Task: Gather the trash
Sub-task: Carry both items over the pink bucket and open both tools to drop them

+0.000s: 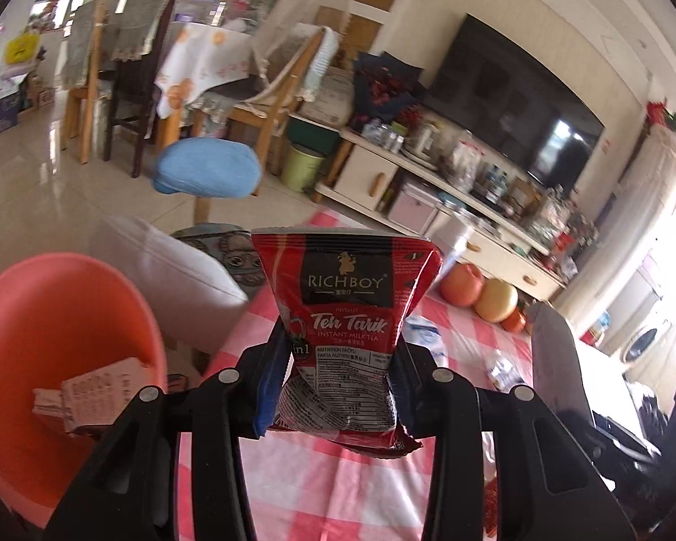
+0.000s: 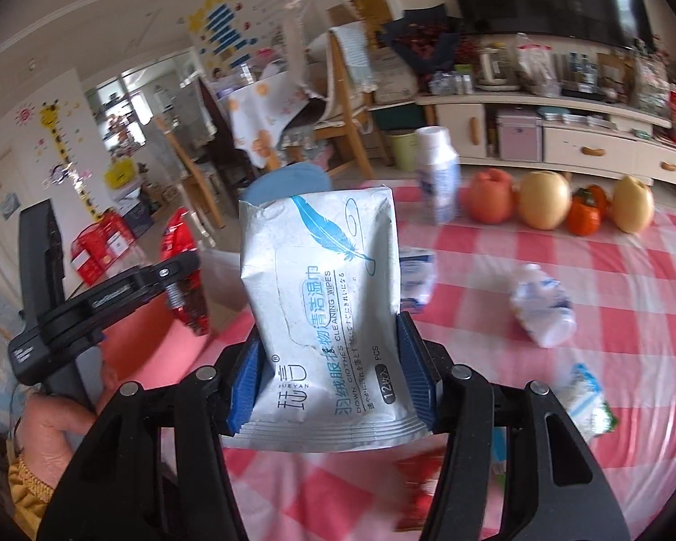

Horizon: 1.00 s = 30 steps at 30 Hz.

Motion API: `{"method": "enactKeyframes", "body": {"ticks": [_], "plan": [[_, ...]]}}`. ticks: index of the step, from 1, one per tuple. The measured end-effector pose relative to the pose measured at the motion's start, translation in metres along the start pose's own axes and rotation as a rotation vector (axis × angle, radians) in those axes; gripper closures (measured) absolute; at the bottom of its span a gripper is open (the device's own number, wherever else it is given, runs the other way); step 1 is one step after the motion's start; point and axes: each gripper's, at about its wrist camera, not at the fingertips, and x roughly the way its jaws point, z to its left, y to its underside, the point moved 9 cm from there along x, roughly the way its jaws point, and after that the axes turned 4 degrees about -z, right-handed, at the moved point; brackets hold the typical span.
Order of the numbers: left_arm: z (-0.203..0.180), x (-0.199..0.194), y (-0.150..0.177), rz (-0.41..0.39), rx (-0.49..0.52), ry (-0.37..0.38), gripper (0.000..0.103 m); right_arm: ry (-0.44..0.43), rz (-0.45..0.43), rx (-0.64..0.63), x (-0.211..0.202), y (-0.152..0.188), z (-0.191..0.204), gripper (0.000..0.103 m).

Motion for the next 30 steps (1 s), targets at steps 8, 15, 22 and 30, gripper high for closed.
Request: {"method": "enactKeyframes", "body": {"ticks": [8, 15, 22, 30], "plan": [[0.096, -0.015, -0.025, -0.039, -0.143, -0.177, 0.061, -0.125, 0.060, -0.122, 0.039, 0.002, 0.102, 0.046], [0.178, -0.036, -0.032, -0.070, -0.279, -0.331, 0.061, -0.227, 0.107, -0.178, 0.072, 0.007, 0.175, 0.046], [0.233, -0.043, -0.031, -0.061, -0.364, -0.402, 0.060, -0.301, 0.146, -0.173, 0.103, 0.012, 0.223, 0.045], [0.256, -0.054, -0.026, -0.080, -0.414, -0.463, 0.032, -0.349, 0.226, -0.067, 0.128, 0.029, 0.233, 0.034]]}}
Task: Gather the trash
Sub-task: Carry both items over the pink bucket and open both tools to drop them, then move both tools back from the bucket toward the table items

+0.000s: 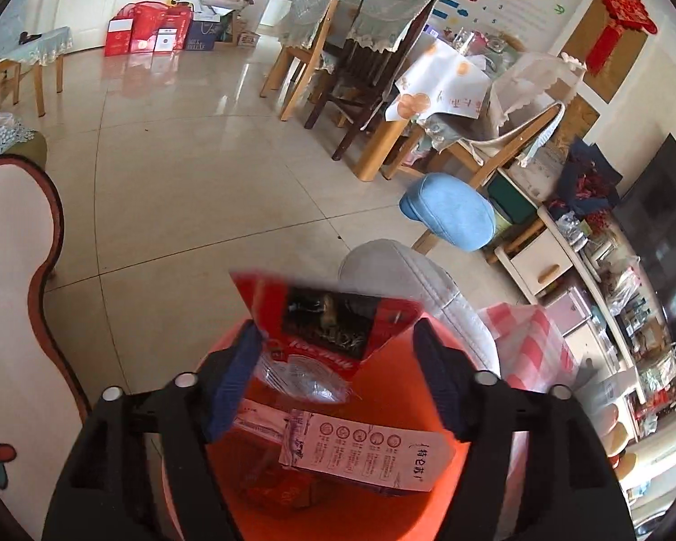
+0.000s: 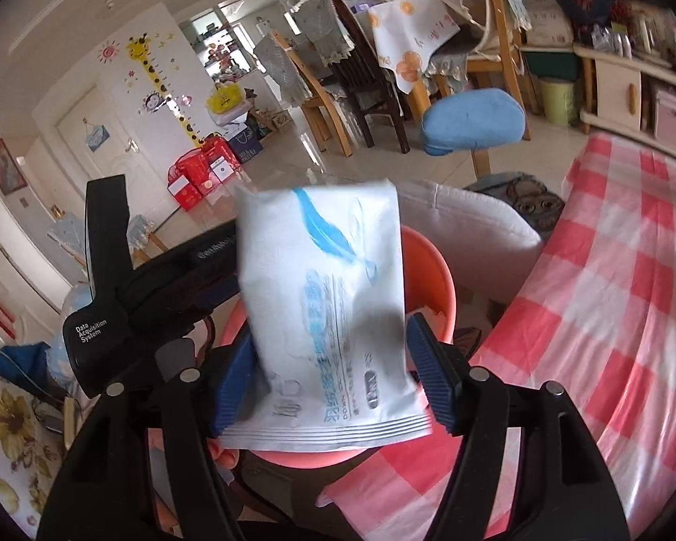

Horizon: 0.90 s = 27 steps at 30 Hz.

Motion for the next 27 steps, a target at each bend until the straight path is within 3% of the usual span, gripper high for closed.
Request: {"method": "enactKeyframes", "body": {"ticks": [2, 5, 15, 20, 27], "plan": [[-0.003, -0.006, -0.002, -0.024, 0.016, -0.006, 0.028, 0.011, -0.014, 0.008, -0.007, 0.001, -0.005, 0.027], [-0.012, -0.011, -0.002, -0.048, 0.053, -0.005, 0.021, 0.036, -0.039, 0.003, -0.019, 0.001, -0.011, 0.026], [-0.038, -0.016, 0.003, -0.067, 0.087, 0.049, 0.014, 0.164, -0.088, -0.090, -0.061, 0.013, -0.029, 0.014], [-0.068, -0.021, 0.010, -0.096, 0.125, 0.144, 0.010, 0.233, -0.083, -0.140, -0.074, 0.026, -0.042, 0.012], [-0.124, -0.032, 0.031, -0.136, 0.301, 0.252, 0.008, 0.303, -0.089, -0.181, -0.093, 0.038, -0.061, 0.010]]}}
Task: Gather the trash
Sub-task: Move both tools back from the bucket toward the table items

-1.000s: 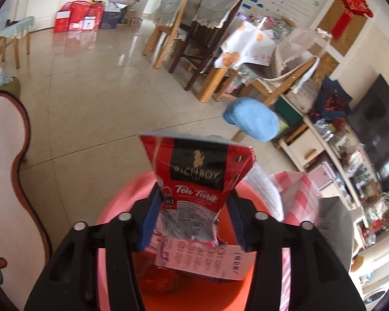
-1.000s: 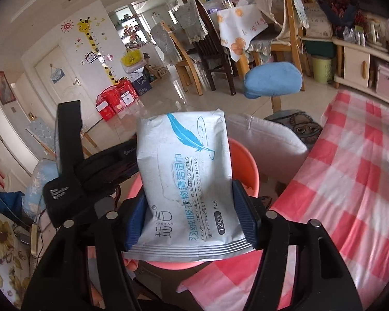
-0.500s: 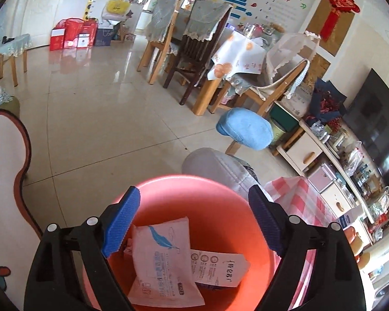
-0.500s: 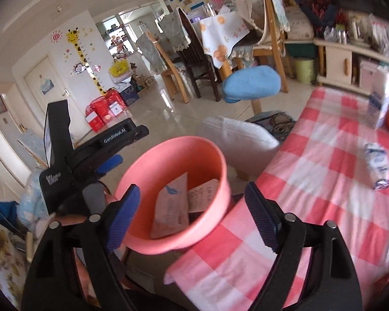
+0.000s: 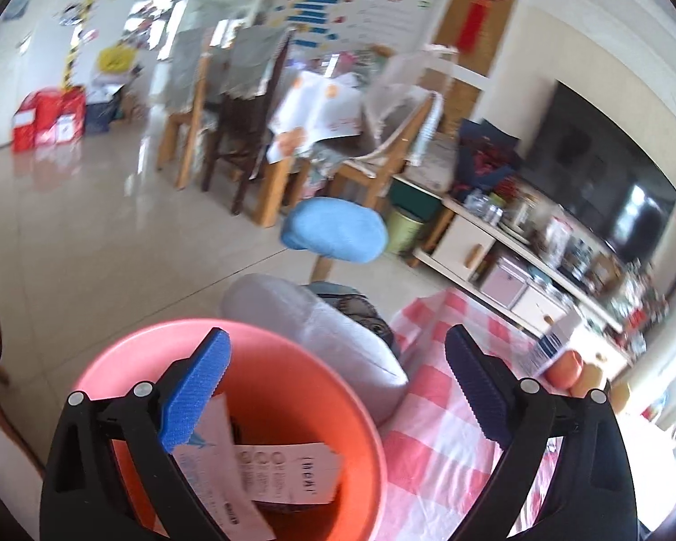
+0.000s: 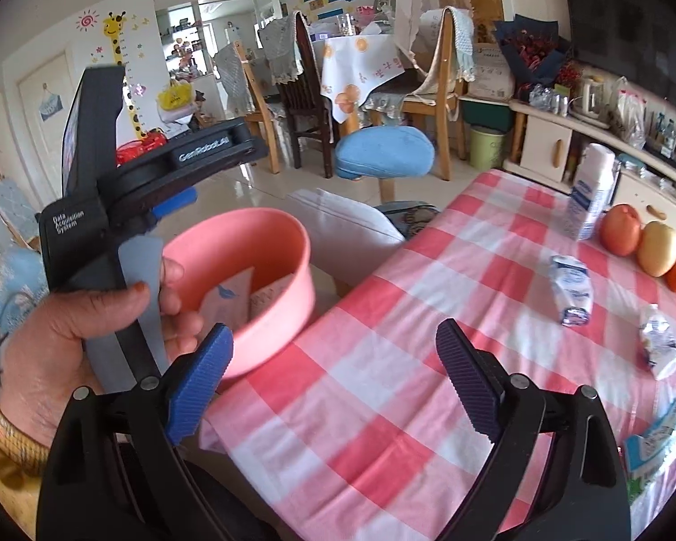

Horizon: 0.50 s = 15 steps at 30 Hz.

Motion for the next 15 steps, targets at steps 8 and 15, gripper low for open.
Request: {"method": "enactKeyframes", "body": {"ticks": [8, 15], "plan": [[-0.036, 0.004, 0.009, 0.025, 0.016, 0.083, 0.008, 0.078, -0.008, -0.018, -0.020, 0.010, -0.029, 0.008], [-0.064, 0.006, 0.025, 0.067, 0.056, 0.136, 0.008, 0.118, -0.026, -0.002, -0.042, 0.015, -0.057, 0.008]]}}
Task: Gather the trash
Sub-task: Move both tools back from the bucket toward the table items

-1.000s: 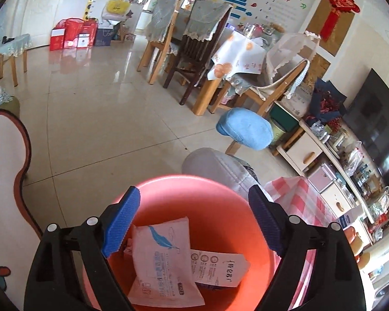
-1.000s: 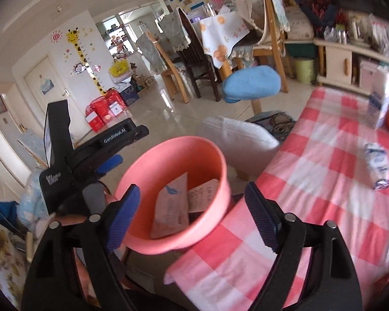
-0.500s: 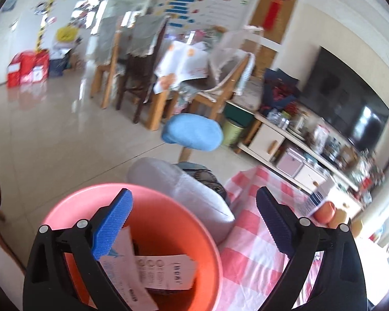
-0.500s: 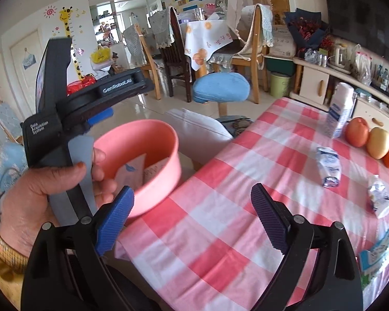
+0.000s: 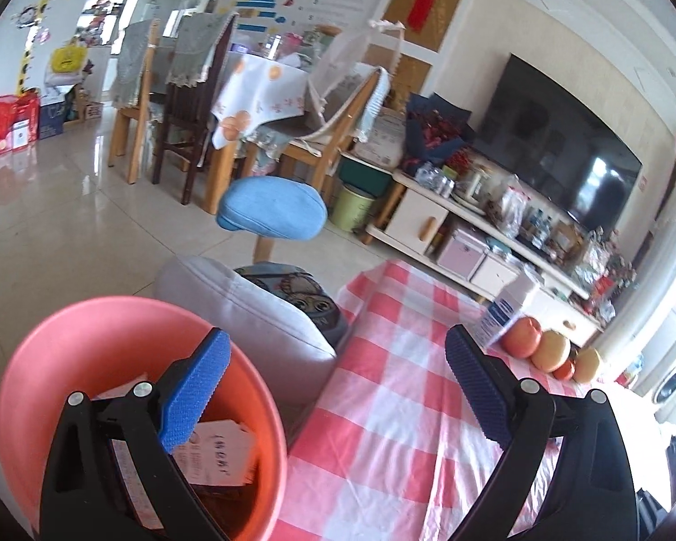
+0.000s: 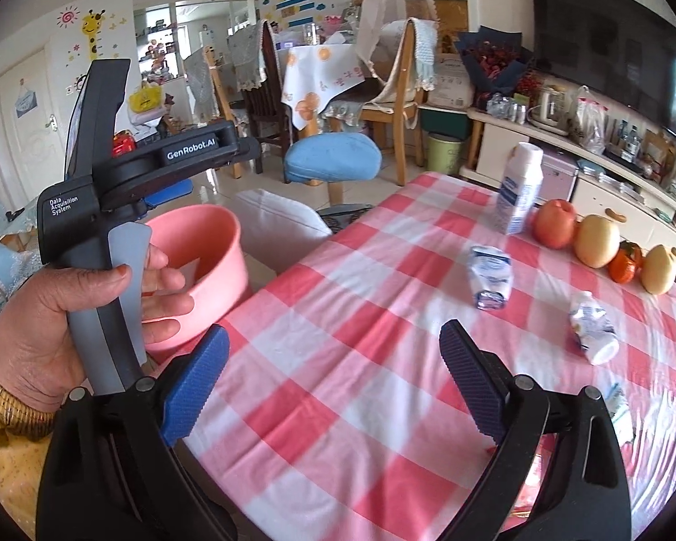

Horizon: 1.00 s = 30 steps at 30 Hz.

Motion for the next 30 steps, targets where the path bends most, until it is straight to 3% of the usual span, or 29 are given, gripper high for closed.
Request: {"method": "enactKeyframes", "body": {"ticks": [13, 30], "plan": [[-0.047, 0.018, 0.036, 0.157, 0.120, -0.011, 0.008, 0.053, -0.033, 0.044, -0.024, 0.008, -0.045, 0.008], [-0.114, 0.024, 0.062, 0.175, 0.278, 0.015, 0.008, 0.120, -0.060, 0.065, -0.041, 0.022, -0.099, 0.008]]}}
